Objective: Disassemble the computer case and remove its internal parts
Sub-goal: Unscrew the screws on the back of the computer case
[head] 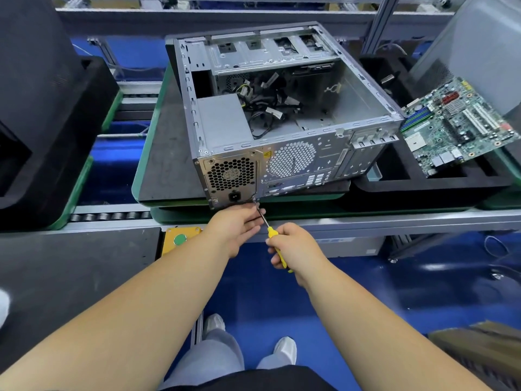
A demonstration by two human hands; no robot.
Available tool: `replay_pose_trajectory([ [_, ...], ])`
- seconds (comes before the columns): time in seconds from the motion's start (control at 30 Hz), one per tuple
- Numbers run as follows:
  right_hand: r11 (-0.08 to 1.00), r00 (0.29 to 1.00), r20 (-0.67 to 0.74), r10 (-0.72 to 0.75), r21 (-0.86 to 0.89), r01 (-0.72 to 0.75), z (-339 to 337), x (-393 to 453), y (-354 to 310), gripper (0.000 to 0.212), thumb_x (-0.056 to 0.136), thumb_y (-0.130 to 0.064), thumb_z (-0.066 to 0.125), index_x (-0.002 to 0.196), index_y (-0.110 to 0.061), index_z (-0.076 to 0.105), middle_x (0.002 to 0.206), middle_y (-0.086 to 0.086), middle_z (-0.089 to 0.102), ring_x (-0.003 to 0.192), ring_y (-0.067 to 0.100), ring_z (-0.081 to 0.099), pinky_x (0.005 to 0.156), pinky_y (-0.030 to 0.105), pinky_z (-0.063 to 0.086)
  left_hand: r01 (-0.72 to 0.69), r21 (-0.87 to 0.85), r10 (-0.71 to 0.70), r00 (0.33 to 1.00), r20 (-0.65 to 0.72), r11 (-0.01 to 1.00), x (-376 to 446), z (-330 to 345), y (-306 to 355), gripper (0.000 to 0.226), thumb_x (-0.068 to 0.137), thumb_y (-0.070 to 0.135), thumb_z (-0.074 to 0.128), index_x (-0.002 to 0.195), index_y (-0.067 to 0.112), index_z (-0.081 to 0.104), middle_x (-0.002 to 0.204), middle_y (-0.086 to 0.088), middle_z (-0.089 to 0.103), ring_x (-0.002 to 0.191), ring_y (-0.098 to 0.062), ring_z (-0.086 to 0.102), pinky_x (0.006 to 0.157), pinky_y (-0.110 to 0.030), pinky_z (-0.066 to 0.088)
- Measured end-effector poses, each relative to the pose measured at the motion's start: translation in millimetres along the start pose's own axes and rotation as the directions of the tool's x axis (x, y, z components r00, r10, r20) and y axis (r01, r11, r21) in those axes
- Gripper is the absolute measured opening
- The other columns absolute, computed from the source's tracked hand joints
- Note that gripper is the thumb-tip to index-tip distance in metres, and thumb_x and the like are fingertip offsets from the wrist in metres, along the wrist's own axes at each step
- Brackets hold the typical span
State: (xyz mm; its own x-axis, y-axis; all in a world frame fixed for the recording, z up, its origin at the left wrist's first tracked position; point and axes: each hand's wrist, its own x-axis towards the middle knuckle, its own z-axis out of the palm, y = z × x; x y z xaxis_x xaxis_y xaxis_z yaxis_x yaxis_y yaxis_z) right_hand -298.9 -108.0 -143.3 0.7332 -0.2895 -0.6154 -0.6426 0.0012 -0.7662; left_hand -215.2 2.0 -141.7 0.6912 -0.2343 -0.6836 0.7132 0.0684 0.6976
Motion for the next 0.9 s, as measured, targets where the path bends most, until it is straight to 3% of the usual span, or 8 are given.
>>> replay_pose_trajectory([
  [0.17, 0.999, 0.999, 0.031, -0.009, 0.046, 0.007, -2.3, -3.3, -1.6, 0.003, 0.095, -0.013, 0.057, 0.094, -0.012, 0.06, 0.076, 0.007, 0.063, 0.053, 0.013, 0.054, 0.051, 0.025, 0.048, 0.056, -0.148, -0.054, 0.998, 0.017, 0.987, 1.9, 3.2, 1.5, 0.018, 0.101, 0.015, 0.05, 0.103, 0.01, 0.067, 0.096, -0.005, 0.074, 0.092, -0.015, 0.069, 0.074, -0.024, 0.052],
  [0.33, 0.999, 0.998, 0.059, -0.019, 0.041, 0.017, -6.6, -5.4, -1.9, 0.008, 0.097, -0.014, 0.057, 0.099, -0.009, 0.062, 0.075, 0.006, 0.063, 0.052, 0.011, 0.054, 0.047, 0.021, 0.046, 0.081, -0.133, -0.078, 0.997, 0.027, 0.988, 5.7, 2.7, 4.4, 0.016, 0.099, 0.018, 0.055, 0.096, 0.011, 0.068, 0.083, -0.001, 0.077, 0.074, -0.009, 0.073, 0.068, -0.023, 0.052],
  [0.47, 0.999, 0.997, 0.062, -0.033, 0.044, 0.031, -7.3, -4.6, 1.7, 0.008, 0.098, -0.016, 0.057, 0.098, -0.011, 0.062, 0.077, 0.005, 0.064, 0.052, 0.01, 0.054, 0.05, 0.021, 0.048, 0.097, -0.122, -0.095, 0.995, 0.021, 0.988, 8.6, 3.1, 5.8, 0.014, 0.098, 0.02, 0.057, 0.094, 0.012, 0.068, 0.078, 0.001, 0.076, 0.072, -0.008, 0.072, 0.065, -0.022, 0.051],
  [0.67, 0.995, 0.996, -0.018, -0.088, -0.056, 0.087, -1.4, -1.5, 7.4, 0.006, 0.098, -0.023, 0.056, 0.095, -0.019, 0.058, 0.08, 0.003, 0.066, 0.052, 0.007, 0.055, 0.051, 0.02, 0.049, 0.098, -0.088, -0.097, 0.995, 0.018, 0.991, 10.6, 3.1, 7.5, 0.014, 0.098, 0.02, 0.057, 0.094, 0.012, 0.068, 0.078, 0.001, 0.076, 0.069, -0.007, 0.072, 0.065, -0.021, 0.052],
  [0.77, 0.986, 0.991, -0.076, -0.11, -0.131, 0.1, 4.8, -3.7, 5.1, 0.007, 0.096, -0.024, 0.058, 0.091, -0.021, 0.055, 0.08, 0.002, 0.065, 0.051, 0.008, 0.057, 0.053, 0.028, 0.054, 0.089, -0.069, -0.089, 0.996, 0.004, 0.994, 9.6, 5.2, 8.5, 0.014, 0.098, 0.021, 0.057, 0.094, 0.013, 0.068, 0.075, 0.002, 0.076, 0.067, -0.007, 0.072, 0.063, -0.021, 0.051],
  [0.9, 0.953, 0.971, -0.145, -0.191, -0.265, 0.147, 15.9, -8.3, 2.3, 0.013, 0.094, -0.027, 0.061, 0.088, -0.023, 0.05, 0.081, 0.0, 0.061, 0.07, 0.023, 0.066, 0.06, 0.037, 0.054, 0.073, -0.028, -0.074, 0.996, -0.039, 0.997, 8.7, 7.7, 7.8, 0.013, 0.096, 0.023, 0.06, 0.09, 0.014, 0.068, 0.069, 0.005, 0.074, 0.073, -0.006, 0.069, 0.062, -0.019, 0.049],
])
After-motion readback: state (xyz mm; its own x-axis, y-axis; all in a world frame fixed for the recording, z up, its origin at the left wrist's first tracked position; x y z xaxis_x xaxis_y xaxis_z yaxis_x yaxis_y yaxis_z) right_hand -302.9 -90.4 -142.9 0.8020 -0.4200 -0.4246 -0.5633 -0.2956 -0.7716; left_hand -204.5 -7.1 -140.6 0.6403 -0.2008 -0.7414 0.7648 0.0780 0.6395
